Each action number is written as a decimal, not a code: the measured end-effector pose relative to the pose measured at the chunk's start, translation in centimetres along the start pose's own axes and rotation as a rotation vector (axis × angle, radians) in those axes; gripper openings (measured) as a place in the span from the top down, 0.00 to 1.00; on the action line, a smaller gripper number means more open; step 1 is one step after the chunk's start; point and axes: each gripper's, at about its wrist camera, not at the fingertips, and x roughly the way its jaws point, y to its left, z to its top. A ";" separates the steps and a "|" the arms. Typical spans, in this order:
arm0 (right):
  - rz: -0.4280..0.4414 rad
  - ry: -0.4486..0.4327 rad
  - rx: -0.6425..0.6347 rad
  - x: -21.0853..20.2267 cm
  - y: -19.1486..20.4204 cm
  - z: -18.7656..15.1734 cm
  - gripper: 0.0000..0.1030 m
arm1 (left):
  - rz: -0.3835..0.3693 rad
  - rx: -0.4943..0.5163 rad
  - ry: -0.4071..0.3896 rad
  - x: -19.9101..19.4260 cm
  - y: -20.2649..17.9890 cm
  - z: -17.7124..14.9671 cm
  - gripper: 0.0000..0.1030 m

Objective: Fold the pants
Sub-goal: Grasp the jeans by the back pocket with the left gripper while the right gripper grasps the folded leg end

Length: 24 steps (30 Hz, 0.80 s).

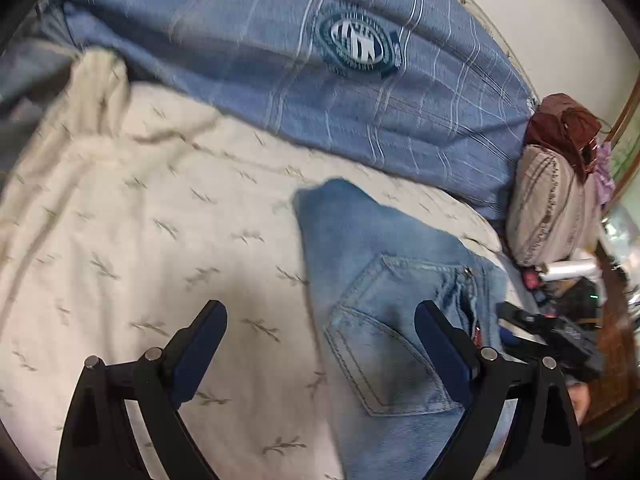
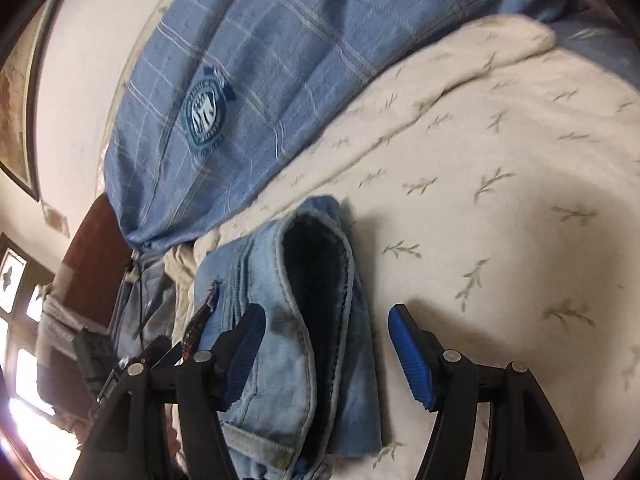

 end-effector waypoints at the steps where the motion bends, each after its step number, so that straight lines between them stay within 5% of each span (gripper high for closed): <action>1: 0.008 0.024 0.005 0.5 -0.2 0.2 0.34 | -0.018 -0.015 0.030 0.4 0.2 0.0 0.08; 6: 0.042 0.075 -0.002 1.5 -0.6 0.2 0.35 | -0.133 -0.057 0.073 1.1 0.2 -0.1 0.08; 13: 0.110 0.100 0.011 2.1 -0.6 -0.6 0.34 | -0.131 0.024 0.128 2.1 -1.7 -1.3 0.10; 15: 0.101 0.097 -0.015 2.2 0.1 -0.8 0.34 | -0.156 0.031 0.162 2.5 -2.1 -1.9 0.26; 24: 0.063 0.014 -0.101 1.9 2.6 -2.0 0.49 | -0.170 0.086 0.073 1.0 -3.8 -1.8 0.54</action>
